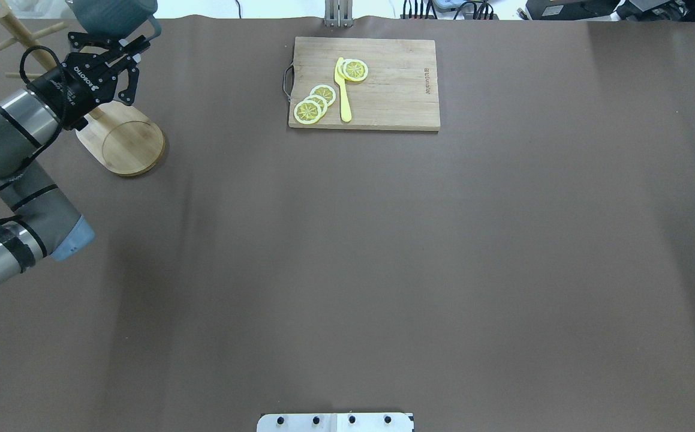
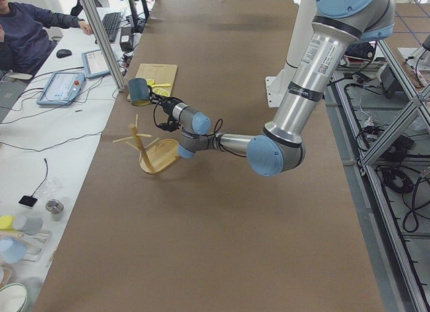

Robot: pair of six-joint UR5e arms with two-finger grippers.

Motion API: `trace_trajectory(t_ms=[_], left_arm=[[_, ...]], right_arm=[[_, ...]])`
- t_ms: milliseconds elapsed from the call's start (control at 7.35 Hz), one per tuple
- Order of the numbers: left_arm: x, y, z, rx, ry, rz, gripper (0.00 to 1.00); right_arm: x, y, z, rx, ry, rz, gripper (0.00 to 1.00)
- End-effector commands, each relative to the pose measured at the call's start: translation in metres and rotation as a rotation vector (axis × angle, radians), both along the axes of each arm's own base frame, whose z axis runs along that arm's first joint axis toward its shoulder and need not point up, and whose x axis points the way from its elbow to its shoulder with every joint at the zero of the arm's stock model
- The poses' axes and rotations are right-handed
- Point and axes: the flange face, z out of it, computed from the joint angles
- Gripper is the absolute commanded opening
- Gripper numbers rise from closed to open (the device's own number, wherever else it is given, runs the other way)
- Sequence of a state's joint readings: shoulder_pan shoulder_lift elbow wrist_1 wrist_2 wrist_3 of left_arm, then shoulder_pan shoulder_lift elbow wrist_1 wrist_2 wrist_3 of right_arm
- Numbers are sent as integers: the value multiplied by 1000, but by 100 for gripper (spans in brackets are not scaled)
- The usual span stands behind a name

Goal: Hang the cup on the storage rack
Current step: 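Position the mug handle over a rack peg with the left gripper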

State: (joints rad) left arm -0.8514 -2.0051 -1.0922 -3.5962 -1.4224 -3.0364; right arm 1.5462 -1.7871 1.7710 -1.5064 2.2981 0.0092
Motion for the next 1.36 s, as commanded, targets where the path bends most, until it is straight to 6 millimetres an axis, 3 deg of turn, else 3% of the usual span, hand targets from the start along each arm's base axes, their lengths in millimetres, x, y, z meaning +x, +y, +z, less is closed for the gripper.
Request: trace_trajectory(t_ms=[0, 408, 952, 1224], left_arm=[[-6, 5, 25, 7, 23, -8, 0], [-13, 3, 37, -1, 22, -24, 0], [-21, 14, 79, -27, -1, -22, 0], [-21, 15, 84, -36, -9, -23, 0]], right_arm=[[0, -1, -1, 2, 0, 0, 100], [0, -1, -1, 2, 0, 0, 100], [0, -2, -2, 4, 0, 0, 100], [0, -2, -2, 4, 0, 0, 100]])
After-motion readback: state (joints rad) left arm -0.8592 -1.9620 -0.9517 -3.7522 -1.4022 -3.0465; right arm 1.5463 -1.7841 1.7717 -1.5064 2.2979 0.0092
